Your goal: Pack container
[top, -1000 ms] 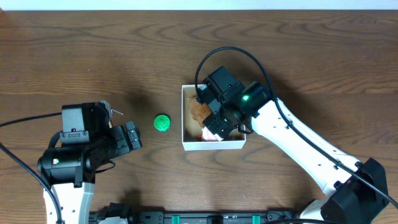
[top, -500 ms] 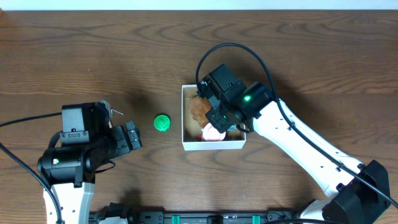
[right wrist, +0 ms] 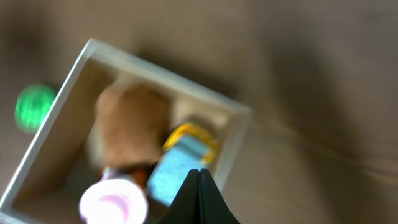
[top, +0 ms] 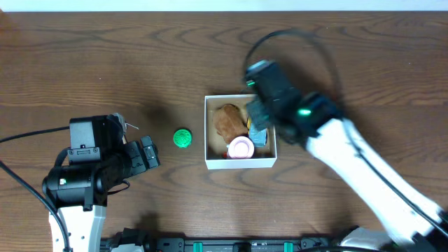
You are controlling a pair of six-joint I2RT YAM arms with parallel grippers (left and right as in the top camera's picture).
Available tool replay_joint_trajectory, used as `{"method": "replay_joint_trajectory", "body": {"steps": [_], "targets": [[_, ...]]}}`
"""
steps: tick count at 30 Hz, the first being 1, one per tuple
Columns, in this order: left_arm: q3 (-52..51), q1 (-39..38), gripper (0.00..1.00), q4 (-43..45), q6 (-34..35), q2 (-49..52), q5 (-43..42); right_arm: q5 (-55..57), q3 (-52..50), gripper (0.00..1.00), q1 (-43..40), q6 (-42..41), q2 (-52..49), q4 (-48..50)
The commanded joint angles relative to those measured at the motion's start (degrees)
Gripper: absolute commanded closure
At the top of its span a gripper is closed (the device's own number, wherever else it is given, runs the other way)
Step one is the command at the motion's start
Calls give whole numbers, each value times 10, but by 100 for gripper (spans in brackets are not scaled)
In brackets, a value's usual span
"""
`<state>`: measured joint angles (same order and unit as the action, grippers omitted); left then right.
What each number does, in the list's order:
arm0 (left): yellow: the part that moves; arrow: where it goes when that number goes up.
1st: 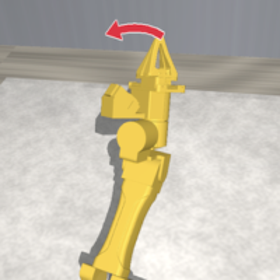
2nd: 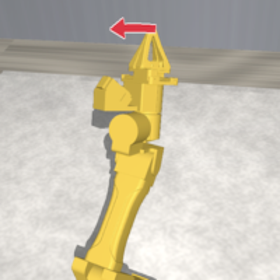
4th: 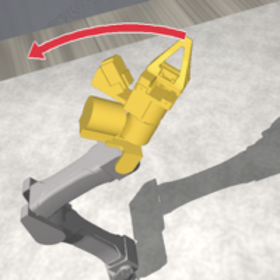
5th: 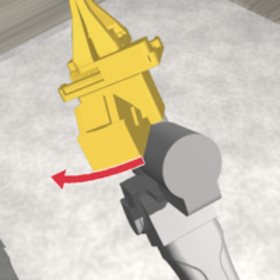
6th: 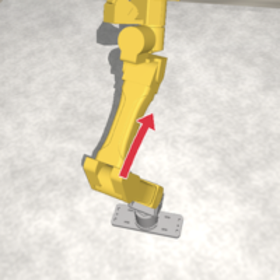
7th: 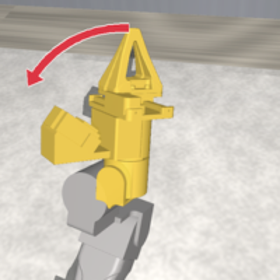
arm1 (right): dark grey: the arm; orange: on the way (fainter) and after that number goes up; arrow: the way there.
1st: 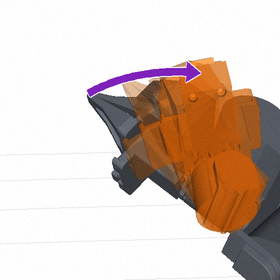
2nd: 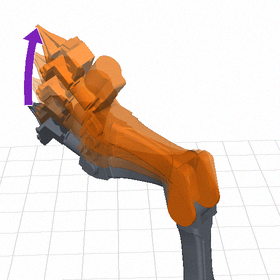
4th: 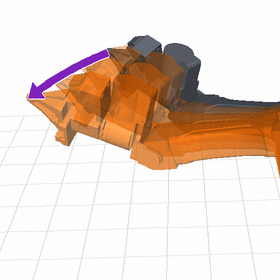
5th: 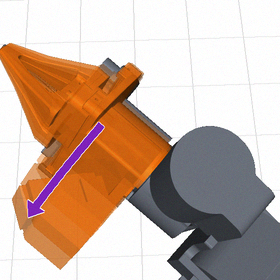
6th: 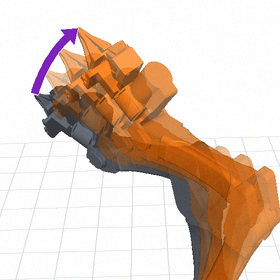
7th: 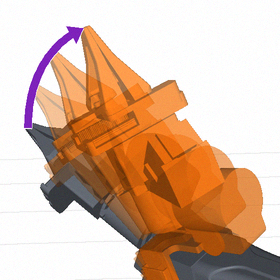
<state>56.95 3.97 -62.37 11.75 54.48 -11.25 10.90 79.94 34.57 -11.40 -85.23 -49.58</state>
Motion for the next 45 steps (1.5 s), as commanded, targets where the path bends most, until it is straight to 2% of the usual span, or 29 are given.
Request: {"method": "replay_joint_trajectory", "body": {"steps": [1,2,5,6,7,9,11,15,19,23,29,39,42,45], "targets": [[10,-2,9,11,-23,-3,-1,55,17,99,-69,-95,83,-3],[10,-2,13,19,-38,-3,-1,47,17,99,-97,-113,103,-9],[15,-8,25,43,-42,0,-2,13,17,86,-181,-149,148,-37],[19,-19,28,54,-42,5,-1,-11,17,73,-218,-155,161,-49],[23,-29,28,64,-42,12,-1,-34,17,65,-249,-154,169,-58],[35,-54,29,85,-43,33,3,-71,17,55,-306,-151,178,-78],[52,-84,31,101,-43,67,29,-97,17,52,-353,-140,179,-98],[83,-135,30,118,-52,151,94,-116,16,42,-407,-123,169,-137],[90,-151,18,140,-66,229,98,-116,16,34,-414,-105,156,-161],[90,-151,13,152,-66,295,98,-116,16,32,-414,-81,146,-176],[90,-151,12,160,-66,370,98,-116,15,32,-414,-78,139,-175],[90,-162,6,169,-66,448,98,-116,13,31,-414,-78,136,-176],[90,-174,0,173,-66,466,98,-116,13,31,-414,-76,136,-176],[90,-185,0,178,-66,479,98,-116,13,30,-413,-71,136,-176]]}}
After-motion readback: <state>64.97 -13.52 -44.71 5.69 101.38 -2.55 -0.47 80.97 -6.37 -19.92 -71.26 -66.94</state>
